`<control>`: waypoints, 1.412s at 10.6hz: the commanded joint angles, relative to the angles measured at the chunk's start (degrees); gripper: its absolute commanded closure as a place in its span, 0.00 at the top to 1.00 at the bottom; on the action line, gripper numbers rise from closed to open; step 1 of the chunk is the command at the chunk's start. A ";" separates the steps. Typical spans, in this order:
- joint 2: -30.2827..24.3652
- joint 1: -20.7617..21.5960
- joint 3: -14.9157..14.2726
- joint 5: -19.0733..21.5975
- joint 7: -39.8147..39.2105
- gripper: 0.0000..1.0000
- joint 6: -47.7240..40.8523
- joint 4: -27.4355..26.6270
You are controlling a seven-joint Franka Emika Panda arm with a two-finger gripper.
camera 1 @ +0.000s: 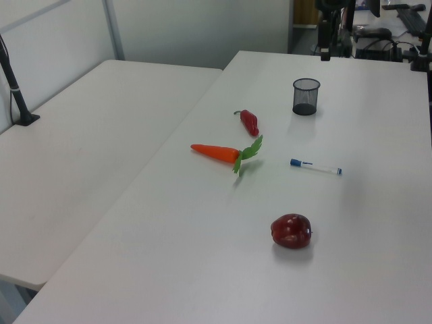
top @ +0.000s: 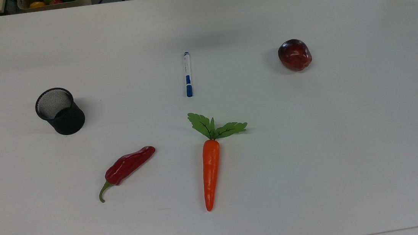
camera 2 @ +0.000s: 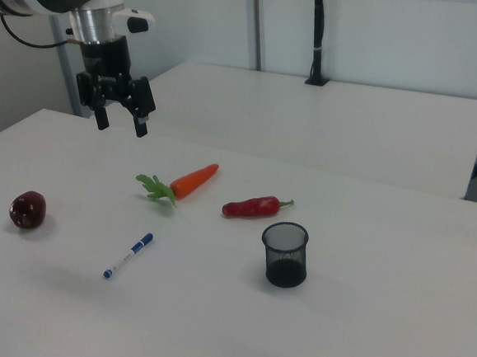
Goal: Place marker
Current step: 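Move the open gripper toward the blue-capped white marker, then lower the gripper over the marker's blue cap end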
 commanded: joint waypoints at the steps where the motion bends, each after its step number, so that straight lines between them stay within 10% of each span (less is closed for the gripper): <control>1: -0.01 0.86 -0.43 -0.38 0.14 1.00 0.99 0.11; 6: 0.08 0.42 -0.43 -0.12 -0.30 1.00 2.03 -0.85; 15: 2.87 4.29 -0.08 1.02 0.66 1.00 21.35 -21.15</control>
